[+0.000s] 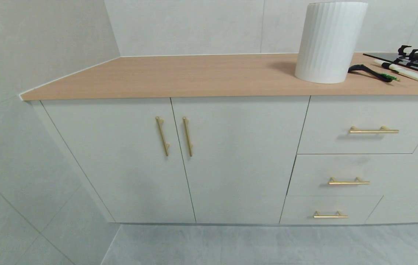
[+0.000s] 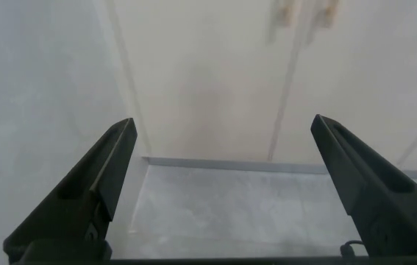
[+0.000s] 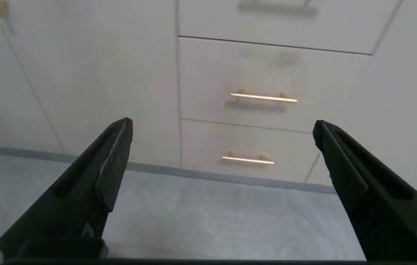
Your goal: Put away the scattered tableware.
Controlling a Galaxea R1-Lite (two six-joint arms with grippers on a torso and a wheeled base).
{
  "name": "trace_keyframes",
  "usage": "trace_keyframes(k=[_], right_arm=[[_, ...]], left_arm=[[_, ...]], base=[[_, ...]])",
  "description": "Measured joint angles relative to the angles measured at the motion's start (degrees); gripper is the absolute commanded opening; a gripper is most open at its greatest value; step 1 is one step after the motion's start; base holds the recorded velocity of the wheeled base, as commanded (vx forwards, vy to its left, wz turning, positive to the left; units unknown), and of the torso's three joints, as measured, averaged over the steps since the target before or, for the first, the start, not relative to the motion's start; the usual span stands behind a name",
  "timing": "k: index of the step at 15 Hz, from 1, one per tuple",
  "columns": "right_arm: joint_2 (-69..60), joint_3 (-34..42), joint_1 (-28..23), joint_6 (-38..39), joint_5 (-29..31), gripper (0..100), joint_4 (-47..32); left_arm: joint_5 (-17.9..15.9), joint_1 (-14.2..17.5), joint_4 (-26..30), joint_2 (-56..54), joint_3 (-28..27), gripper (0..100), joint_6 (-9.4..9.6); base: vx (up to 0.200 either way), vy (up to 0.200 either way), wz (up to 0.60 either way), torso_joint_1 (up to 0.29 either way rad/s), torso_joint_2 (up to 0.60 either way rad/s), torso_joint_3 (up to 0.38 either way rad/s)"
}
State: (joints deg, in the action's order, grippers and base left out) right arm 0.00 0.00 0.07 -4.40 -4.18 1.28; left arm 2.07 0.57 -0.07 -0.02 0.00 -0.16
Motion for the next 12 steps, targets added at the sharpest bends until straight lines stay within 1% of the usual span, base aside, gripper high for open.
trace_keyframes(k=[10,12], right_arm=[[0.0,0.0,0.0,0.05,-0.02,100,0.0],[0.0,0.0,0.0,0.02,0.06,100,0.02]], left_arm=[[0.02,-0.06,-0.02,0.0,0.0,100,0.06],[0.02,-0.06,0.02,0.0,0.0,100,0.0]], base=[[0.0,-0.2,0.0,0.001,0.0,0.0],[0.0,0.0,0.0,0.0,0.0,0.0]])
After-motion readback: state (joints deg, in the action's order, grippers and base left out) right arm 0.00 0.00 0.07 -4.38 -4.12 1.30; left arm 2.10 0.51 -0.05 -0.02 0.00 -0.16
